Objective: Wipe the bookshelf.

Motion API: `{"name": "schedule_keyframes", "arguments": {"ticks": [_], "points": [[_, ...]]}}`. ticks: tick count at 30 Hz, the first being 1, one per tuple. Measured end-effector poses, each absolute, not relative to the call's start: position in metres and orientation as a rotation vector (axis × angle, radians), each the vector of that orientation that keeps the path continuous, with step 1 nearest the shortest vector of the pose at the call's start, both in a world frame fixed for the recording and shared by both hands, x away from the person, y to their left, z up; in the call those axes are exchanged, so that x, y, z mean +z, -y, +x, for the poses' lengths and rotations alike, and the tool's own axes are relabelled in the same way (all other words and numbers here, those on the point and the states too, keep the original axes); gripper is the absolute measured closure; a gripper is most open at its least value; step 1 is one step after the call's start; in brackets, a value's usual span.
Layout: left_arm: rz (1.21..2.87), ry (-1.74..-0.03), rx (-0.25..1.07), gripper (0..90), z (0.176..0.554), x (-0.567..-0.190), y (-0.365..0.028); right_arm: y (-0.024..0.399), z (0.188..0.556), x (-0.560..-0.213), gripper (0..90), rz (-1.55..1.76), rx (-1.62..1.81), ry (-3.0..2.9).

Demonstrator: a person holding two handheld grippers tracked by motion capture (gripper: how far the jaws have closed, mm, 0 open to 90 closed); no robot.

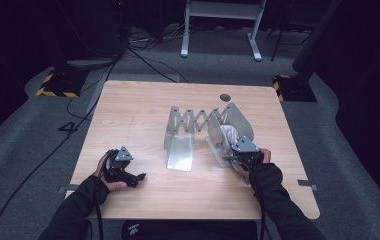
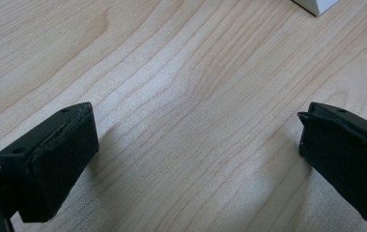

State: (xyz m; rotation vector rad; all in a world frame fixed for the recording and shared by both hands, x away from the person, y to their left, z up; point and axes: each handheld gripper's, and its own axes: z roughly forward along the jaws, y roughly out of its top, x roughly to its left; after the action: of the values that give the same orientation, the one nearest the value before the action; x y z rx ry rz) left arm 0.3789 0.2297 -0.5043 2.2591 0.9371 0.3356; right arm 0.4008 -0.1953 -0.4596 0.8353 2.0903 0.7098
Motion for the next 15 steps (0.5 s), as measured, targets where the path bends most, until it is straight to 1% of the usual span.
{"name": "schedule_keyframes", "arguments": {"ticks": [7, 11, 12, 14, 15], "points": [[2.26, -0.934, 0.334, 0.6, 0.379, -0.504, -0.23, 0.194, 0.39, -0.465, 72.3, 0.842, 0.759, -2.143], [2.26, -0.934, 0.335, 0.6, 0.379, -0.504, -0.23, 0.191, 0.386, -0.455, 72.4, 0.826, 0.822, -2.128], [2.26, -0.934, 0.334, 0.6, 0.379, -0.504, -0.23, 0.19, 0.385, -0.443, 72.3, 0.826, 0.884, -2.087], [2.259, -0.938, 0.337, 0.5, 0.379, -0.504, -0.23, 0.19, 0.385, -0.429, 72.3, 0.824, 0.936, -2.034], [2.259, -0.938, 0.337, 0.5, 0.379, -0.504, -0.23, 0.19, 0.385, -0.429, 72.3, 0.824, 0.936, -2.034]]}}
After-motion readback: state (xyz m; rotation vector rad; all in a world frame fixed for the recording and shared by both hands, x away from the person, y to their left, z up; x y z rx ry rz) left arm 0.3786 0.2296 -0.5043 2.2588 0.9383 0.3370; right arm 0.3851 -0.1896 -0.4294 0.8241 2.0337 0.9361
